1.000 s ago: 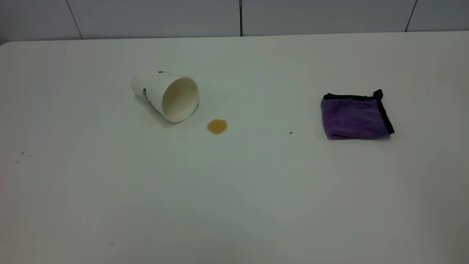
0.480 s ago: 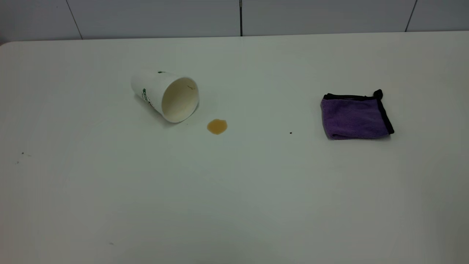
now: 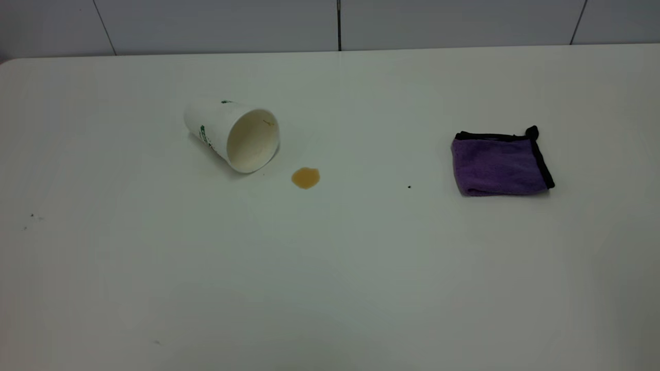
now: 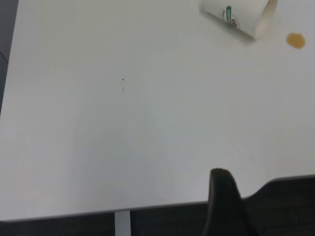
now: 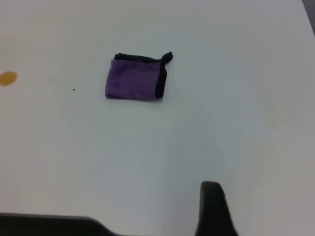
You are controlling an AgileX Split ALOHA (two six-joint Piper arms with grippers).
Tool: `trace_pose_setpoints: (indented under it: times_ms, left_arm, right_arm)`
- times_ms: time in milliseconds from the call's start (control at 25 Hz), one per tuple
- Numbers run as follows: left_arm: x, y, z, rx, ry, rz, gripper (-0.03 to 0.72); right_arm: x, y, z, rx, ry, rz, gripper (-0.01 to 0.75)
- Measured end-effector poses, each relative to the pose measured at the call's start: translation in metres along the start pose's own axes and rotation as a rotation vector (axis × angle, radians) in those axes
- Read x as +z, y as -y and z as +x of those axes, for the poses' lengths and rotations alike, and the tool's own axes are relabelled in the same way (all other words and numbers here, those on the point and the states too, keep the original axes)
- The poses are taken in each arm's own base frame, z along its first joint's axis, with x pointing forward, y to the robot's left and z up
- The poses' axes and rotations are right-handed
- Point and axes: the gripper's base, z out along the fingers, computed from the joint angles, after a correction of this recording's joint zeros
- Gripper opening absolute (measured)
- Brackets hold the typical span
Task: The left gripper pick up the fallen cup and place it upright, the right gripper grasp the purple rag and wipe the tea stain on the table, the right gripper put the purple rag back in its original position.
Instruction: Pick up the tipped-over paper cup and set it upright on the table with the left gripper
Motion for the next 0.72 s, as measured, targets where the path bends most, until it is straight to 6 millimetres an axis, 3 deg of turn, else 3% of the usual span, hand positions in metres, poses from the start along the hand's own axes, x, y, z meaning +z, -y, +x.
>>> trace_pose_setpoints:
  times_ms: [200, 720]
  left_arm:
    - [0.028, -0.001, -0.037, 0.002, -0.038, 0.002, 0.47]
    - [0.158, 0.002, -0.127, 0.067, -0.287, 0.028, 0.47]
  right_arm:
    - [0.0, 0.0, 0.0, 0.0, 0.0, 0.0, 0.533]
    - [0.0, 0.0, 0.0, 0.0, 0.0, 0.0, 0.533]
